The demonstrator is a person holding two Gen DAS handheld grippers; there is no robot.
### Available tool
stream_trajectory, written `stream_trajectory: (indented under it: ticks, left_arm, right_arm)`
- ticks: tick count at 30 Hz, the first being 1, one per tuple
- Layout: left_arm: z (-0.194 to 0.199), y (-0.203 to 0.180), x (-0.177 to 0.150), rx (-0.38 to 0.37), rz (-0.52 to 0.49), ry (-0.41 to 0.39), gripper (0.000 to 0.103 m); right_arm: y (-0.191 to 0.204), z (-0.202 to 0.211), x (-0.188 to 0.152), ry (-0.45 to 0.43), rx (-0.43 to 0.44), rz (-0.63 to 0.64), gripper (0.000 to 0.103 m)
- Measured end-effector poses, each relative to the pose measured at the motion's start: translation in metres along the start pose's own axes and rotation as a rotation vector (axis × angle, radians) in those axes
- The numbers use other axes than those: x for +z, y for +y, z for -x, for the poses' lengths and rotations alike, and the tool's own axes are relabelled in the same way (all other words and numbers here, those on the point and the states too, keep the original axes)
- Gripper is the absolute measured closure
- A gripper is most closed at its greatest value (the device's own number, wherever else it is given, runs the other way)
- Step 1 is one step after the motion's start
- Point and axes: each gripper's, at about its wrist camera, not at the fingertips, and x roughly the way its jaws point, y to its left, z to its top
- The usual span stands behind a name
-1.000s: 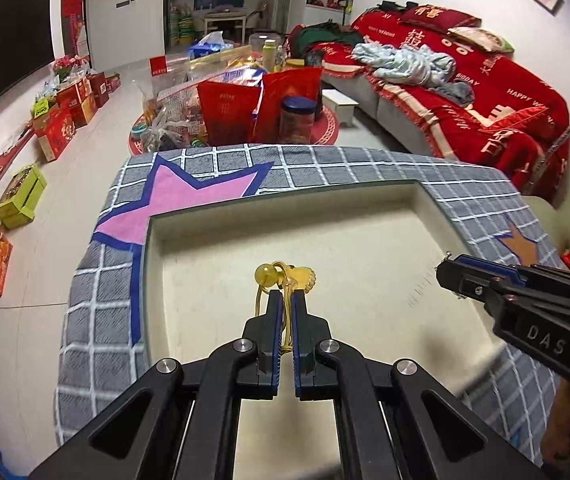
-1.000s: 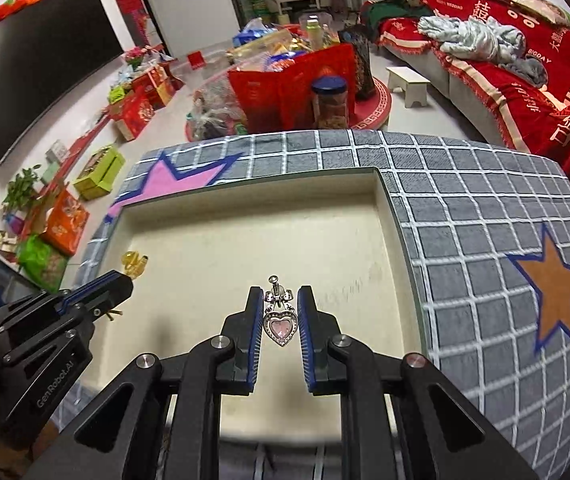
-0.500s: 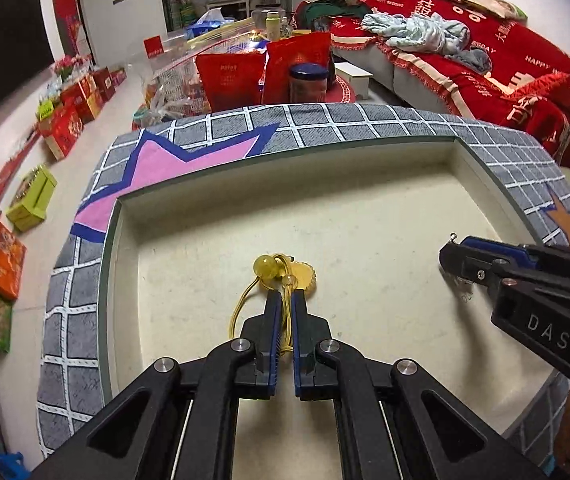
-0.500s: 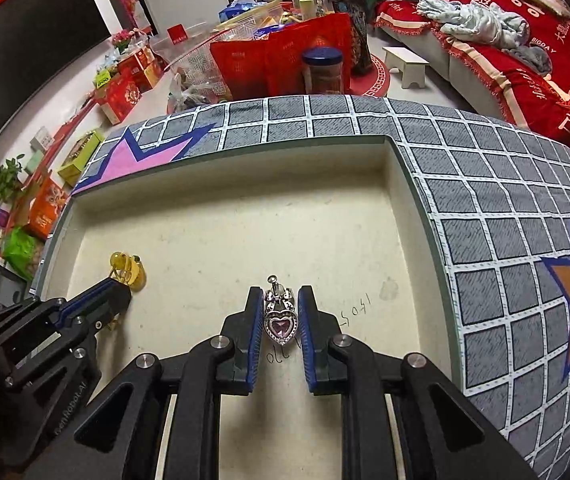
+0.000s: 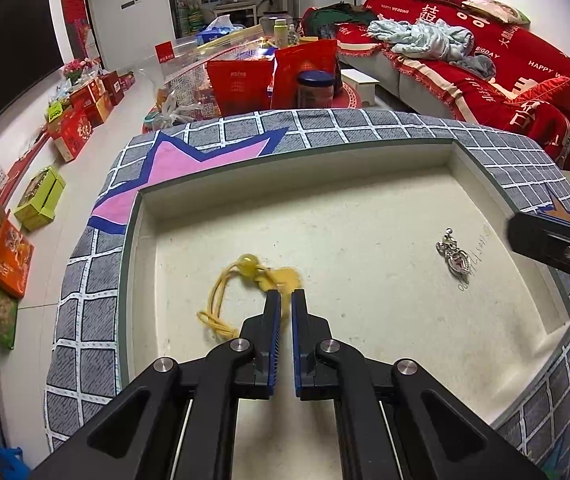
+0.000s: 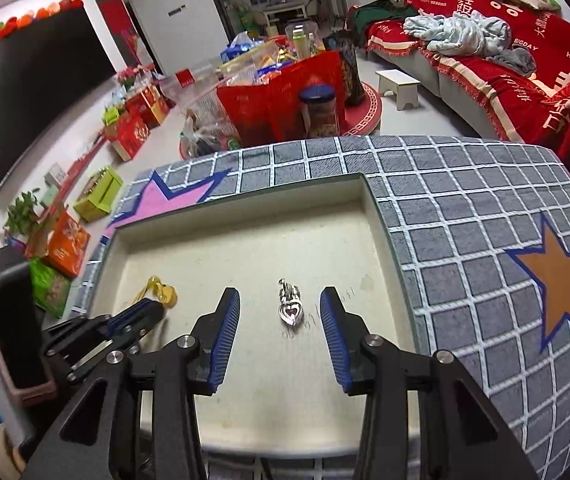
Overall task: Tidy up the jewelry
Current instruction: 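Open the left tool dropping the bracelet while the right tool releases the pendant, then grasp the green bangle with the right tool while the left tool grasps the beaded bracelet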
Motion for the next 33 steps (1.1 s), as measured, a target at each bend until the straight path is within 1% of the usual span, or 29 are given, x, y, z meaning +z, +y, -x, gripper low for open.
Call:
stream_trajectory:
  ticks: [2, 3, 8, 11, 14, 17, 21, 22, 23, 24, 25, 26, 29, 31, 32, 33]
  left_arm:
    - [0.003, 0.0, 0.0, 0.0, -0.006, -0.007, 0.081]
    - [0.005, 0.0, 0.0, -0.013, -0.011, -0.011, 0.081]
    - [0.018, -0.002, 0.001, -0.011, -0.025, -0.041, 0.081]
    - [0.025, -0.001, 0.0, -0.033, -0.011, -0.048, 0.081]
    - [0.031, 0.001, -0.002, -0.04, -0.008, -0.05, 0.081]
    - [0.037, 0.002, -0.005, -0.051, -0.008, -0.052, 0.081]
    - [0.046, 0.0, -0.011, -0.046, -0.023, -0.064, 0.081]
    - [0.048, 0.0, -0.013, -0.05, -0.021, -0.065, 0.077]
    - [0.05, 0.0, -0.014, -0.053, -0.019, -0.064, 0.031]
    - [0.051, 0.001, -0.015, -0.041, -0.008, -0.063, 0.0]
    - [0.054, 0.002, -0.017, -0.015, 0.006, -0.091, 0.0]
    - [0.056, 0.001, -0.019, -0.004, -0.001, -0.113, 0.0]
    - [0.058, -0.005, -0.021, 0.0, -0.042, -0.124, 0.0]
    - [0.061, -0.007, -0.025, 0.01, -0.045, -0.132, 0.0]
    - [0.064, -0.007, -0.027, 0.008, -0.042, -0.135, 0.0]
    - [0.067, -0.008, -0.029, 0.005, -0.039, -0.137, 0.0]
  right_arm:
    - [0.0, 0.008, -0.002, -0.007, 0.008, -0.005, 0.054]
    - [0.0, 0.012, -0.005, -0.011, 0.011, -0.008, 0.052]
    - [0.001, 0.03, -0.013, -0.024, 0.028, -0.014, 0.052]
    - [0.002, 0.042, -0.019, -0.037, 0.036, -0.02, 0.052]
    - [0.002, 0.053, -0.024, -0.048, 0.036, -0.021, 0.046]
    - [0.002, 0.061, -0.032, -0.051, 0.034, -0.024, 0.045]
    - [0.0, 0.069, -0.042, -0.052, 0.039, -0.042, 0.044]
    - [-0.001, 0.071, -0.045, -0.052, 0.042, -0.048, 0.042]
    - [-0.001, 0.073, -0.048, -0.054, 0.046, -0.051, 0.04]
    - [-0.002, 0.075, -0.05, -0.056, 0.047, -0.052, 0.039]
    - [-0.001, 0.078, -0.053, -0.057, 0.047, -0.051, 0.039]
    - [-0.001, 0.08, -0.056, -0.058, 0.048, -0.05, 0.039]
    - [-0.003, 0.087, -0.062, -0.061, 0.044, -0.05, 0.037]
    - [-0.005, 0.092, -0.067, -0.068, 0.05, -0.057, 0.024]
    - [-0.005, 0.095, -0.069, -0.072, 0.053, -0.059, 0.02]
    - [-0.006, 0.098, -0.073, -0.077, 0.055, -0.061, 0.019]
